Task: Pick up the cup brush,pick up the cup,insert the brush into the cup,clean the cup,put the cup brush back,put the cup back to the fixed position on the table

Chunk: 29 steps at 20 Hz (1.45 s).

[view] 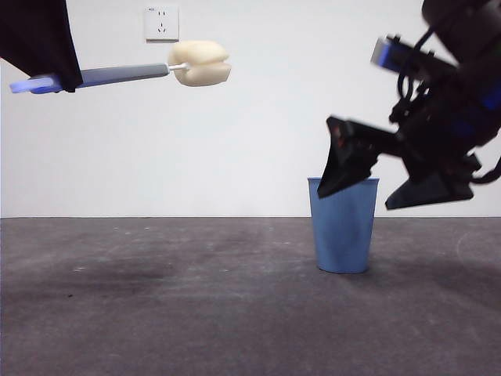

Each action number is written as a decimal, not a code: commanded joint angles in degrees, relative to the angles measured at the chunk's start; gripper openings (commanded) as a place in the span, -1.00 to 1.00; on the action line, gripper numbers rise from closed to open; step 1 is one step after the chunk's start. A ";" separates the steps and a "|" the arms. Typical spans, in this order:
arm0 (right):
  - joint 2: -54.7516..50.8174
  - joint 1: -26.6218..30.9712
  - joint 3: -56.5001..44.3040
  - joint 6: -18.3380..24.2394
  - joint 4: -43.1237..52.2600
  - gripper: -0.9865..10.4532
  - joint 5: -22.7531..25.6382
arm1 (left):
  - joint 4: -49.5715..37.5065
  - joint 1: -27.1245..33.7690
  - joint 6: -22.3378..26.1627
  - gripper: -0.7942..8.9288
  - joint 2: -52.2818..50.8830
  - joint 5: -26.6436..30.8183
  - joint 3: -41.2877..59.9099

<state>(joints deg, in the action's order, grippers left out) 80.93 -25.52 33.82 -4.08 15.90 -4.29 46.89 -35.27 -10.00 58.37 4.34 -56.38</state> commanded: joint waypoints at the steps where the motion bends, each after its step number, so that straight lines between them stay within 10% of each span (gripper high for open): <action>1: 2.95 0.00 -0.59 0.74 5.07 0.31 0.15 | -0.28 0.09 0.83 -0.85 -0.07 0.00 0.00; 13: 13.73 0.79 -0.57 1.16 21.77 0.30 1.70 | -0.09 -0.02 0.61 -0.85 -0.07 -0.04 0.00; 29: 14.88 1.29 -0.55 2.27 24.41 -0.85 -0.50 | -0.07 0.00 2.43 -0.85 -0.07 0.02 0.00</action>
<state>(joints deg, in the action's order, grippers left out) 96.47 -24.05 33.71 -2.15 39.79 -4.45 46.92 -35.27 -8.88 58.37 4.34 -56.38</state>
